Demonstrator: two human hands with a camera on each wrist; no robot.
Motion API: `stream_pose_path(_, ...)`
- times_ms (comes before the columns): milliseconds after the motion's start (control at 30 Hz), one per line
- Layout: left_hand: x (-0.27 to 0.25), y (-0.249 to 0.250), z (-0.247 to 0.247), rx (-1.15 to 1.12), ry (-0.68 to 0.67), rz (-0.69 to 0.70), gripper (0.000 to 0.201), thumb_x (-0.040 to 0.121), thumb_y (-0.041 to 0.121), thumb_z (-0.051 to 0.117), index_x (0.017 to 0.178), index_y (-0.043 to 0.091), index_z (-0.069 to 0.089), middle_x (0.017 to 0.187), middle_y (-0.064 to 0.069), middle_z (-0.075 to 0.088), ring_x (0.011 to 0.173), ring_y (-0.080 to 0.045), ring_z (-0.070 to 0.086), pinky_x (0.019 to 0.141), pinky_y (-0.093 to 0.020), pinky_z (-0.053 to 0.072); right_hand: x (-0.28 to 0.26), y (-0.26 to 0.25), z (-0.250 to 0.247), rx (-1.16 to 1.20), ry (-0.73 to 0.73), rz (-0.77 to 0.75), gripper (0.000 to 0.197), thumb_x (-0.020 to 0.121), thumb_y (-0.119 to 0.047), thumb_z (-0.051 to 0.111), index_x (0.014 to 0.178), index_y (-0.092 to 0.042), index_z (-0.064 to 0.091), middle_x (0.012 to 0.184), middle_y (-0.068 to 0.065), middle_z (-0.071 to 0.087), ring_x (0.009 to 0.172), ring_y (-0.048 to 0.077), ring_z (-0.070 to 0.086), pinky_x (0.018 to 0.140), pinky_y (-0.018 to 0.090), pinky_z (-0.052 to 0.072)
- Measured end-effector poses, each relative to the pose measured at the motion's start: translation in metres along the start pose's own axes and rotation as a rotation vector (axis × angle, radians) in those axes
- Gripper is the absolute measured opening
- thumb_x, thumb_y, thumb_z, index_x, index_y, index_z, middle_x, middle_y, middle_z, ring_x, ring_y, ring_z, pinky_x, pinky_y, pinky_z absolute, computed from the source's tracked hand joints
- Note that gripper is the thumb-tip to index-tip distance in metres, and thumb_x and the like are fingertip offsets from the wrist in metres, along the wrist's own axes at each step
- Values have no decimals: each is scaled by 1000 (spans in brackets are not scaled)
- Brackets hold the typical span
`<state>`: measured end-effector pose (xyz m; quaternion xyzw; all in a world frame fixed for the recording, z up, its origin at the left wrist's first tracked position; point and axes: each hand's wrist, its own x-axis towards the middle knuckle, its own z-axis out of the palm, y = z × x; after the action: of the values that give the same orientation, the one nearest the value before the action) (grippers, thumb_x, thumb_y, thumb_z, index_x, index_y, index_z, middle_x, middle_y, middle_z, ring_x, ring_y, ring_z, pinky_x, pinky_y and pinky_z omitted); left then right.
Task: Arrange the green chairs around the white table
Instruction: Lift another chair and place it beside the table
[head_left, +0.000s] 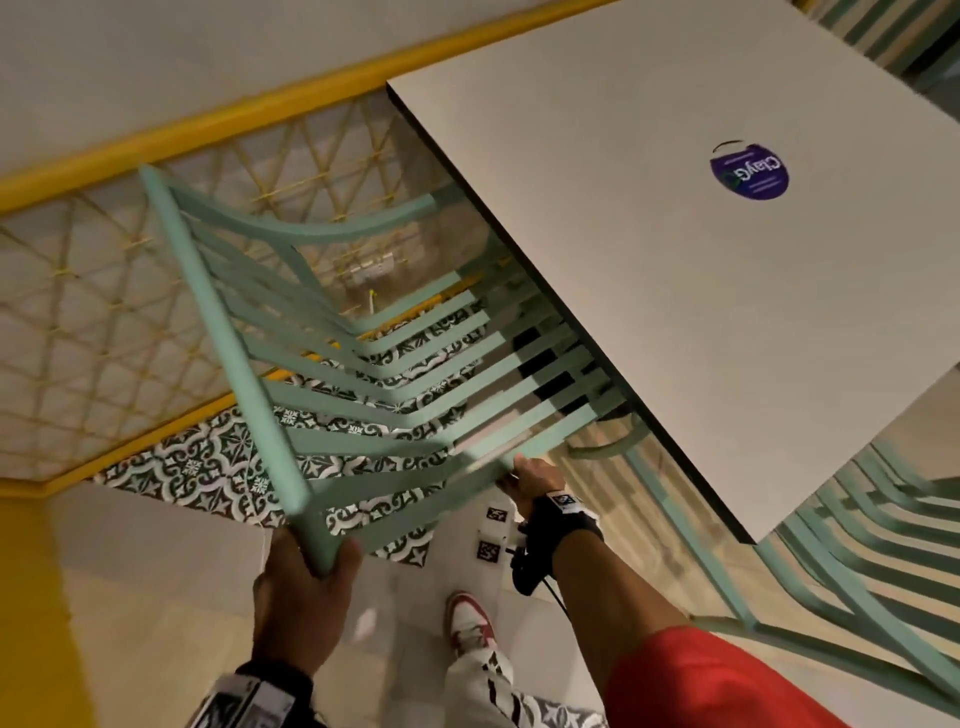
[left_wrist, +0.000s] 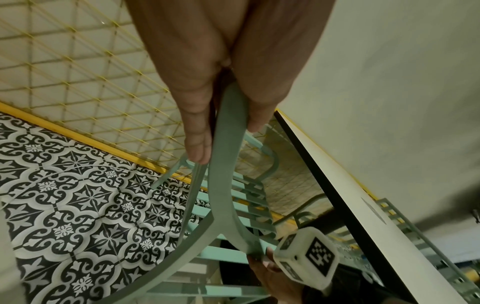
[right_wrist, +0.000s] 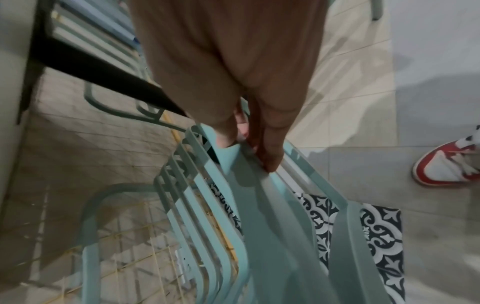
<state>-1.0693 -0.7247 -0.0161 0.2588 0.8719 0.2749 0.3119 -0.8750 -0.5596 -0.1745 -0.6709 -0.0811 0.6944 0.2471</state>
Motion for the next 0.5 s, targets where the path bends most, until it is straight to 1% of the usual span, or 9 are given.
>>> stream_pose_path(67, 7, 1, 3, -10, -3, -2, 31, 80, 21, 69, 99, 6, 49, 90, -23, 69, 87, -40, 65, 73, -39, 47, -5, -4, 5, -42, 16, -7, 15, 92, -8, 50, 105, -8, 42, 110, 11, 49, 92, 27, 55, 67, 32, 53)
stream_pose_path(100, 9, 2, 4, -4, 6, -8, 31, 80, 20, 69, 98, 4, 48, 90, -25, 68, 86, -40, 64, 72, -39, 46, -8, -3, 6, -59, 6, 2, 12, 91, -7, 51, 102, -7, 45, 108, 11, 51, 93, 29, 56, 68, 33, 53)
stream_pose_path(167, 9, 3, 5, 11, 16, -18, 32, 80, 20, 69, 97, 3, 48, 90, -27, 67, 86, -41, 63, 72, -39, 47, -16, 1, 1, -59, -31, 30, 3, 89, -3, 54, 87, -1, 56, 101, 14, 60, 94, 32, 60, 70, 39, 53)
stream_pose_path(200, 8, 5, 4, 8, 13, -26, 31, 81, 20, 69, 97, 2, 48, 89, -27, 67, 84, -41, 63, 72, -40, 48, -22, 2, -3, -74, -40, 41, 8, 88, -1, 54, 82, -3, 58, 97, 16, 63, 94, 33, 62, 71, 40, 52)
stream_pose_path(267, 6, 6, 3, -52, -10, -48, 32, 81, 21, 68, 100, 2, 50, 87, -24, 66, 79, -37, 62, 70, -39, 50, -30, 2, -16, -169, -63, 18, 12, 87, -1, 54, 80, -9, 58, 87, 14, 64, 86, 31, 64, 69, 36, 50)
stream_pose_path(333, 3, 9, 1, -108, -41, -53, 42, 78, 32, 69, 102, 4, 49, 83, -21, 65, 71, -33, 60, 63, -36, 50, -37, 3, -35, -275, -44, -23, 13, 86, -3, 55, 77, -13, 56, 77, 10, 63, 73, 26, 63, 64, 32, 48)
stream_pose_path(400, 0, 10, 2, -116, -53, -13, 51, 68, 43, 65, 98, 6, 46, 79, -18, 64, 70, -35, 64, 62, -43, 55, -44, 9, -58, -406, 9, -67, 10, 84, -8, 57, 77, -14, 58, 70, 8, 63, 65, 25, 62, 60, 30, 47)
stream_pose_path(467, 0, 10, 4, -105, -61, -8, 50, 73, 38, 67, 101, 4, 44, 76, -14, 61, 71, -38, 67, 64, -49, 59, -49, 22, -88, -556, 38, -130, 3, 76, -17, 60, 77, -15, 61, 66, 8, 65, 58, 26, 63, 54, 29, 46)
stream_pose_path(500, 0, 11, 5, -90, -58, -24, 47, 78, 33, 67, 104, 3, 43, 77, -14, 61, 71, -38, 68, 64, -48, 59, -52, 30, -104, -644, 33, -165, 9, 72, -21, 60, 77, -14, 62, 65, 8, 65, 53, 26, 62, 52, 29, 45)
